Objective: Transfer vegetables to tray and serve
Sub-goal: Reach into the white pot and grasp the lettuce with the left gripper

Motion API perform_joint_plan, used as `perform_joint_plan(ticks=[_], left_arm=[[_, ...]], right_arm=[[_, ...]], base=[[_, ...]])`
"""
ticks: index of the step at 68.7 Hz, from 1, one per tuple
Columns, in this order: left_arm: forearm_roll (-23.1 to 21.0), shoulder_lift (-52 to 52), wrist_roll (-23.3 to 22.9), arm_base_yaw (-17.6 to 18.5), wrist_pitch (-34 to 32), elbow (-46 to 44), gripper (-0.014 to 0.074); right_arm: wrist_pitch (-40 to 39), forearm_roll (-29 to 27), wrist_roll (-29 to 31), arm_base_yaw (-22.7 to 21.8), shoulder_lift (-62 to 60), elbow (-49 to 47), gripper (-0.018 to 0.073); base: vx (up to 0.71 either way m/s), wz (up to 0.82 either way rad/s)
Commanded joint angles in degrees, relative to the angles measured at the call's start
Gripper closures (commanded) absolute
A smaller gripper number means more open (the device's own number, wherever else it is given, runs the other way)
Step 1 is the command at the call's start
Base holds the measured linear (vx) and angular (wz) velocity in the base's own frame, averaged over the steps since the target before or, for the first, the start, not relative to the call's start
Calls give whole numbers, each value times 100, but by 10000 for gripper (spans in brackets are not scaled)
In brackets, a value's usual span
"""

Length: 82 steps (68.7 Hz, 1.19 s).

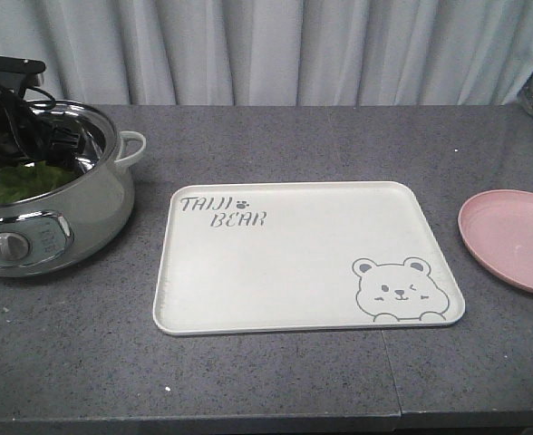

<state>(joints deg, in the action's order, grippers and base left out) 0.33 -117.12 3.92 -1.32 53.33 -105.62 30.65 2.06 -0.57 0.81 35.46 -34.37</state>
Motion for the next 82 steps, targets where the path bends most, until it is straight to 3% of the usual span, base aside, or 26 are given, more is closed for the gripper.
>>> perform_joint_plan(ticks=[1, 25, 60, 82], left_arm=[[-33, 257, -70, -50, -280, -197, 42], [-33, 249, -74, -57, 2, -197, 167], [-33, 249, -59, -57, 198, -197, 603], [-33, 763, -59, -52, 607, -197, 603]], right_arm=[[-393, 67, 57, -32, 41, -189, 3], [-387, 67, 57, -32, 41, -189, 3], [-387, 67, 57, -32, 41, -189, 3], [-387, 67, 57, -32, 41, -189, 3]], base=[[0, 0], [0, 0], [0, 0], [0, 0]])
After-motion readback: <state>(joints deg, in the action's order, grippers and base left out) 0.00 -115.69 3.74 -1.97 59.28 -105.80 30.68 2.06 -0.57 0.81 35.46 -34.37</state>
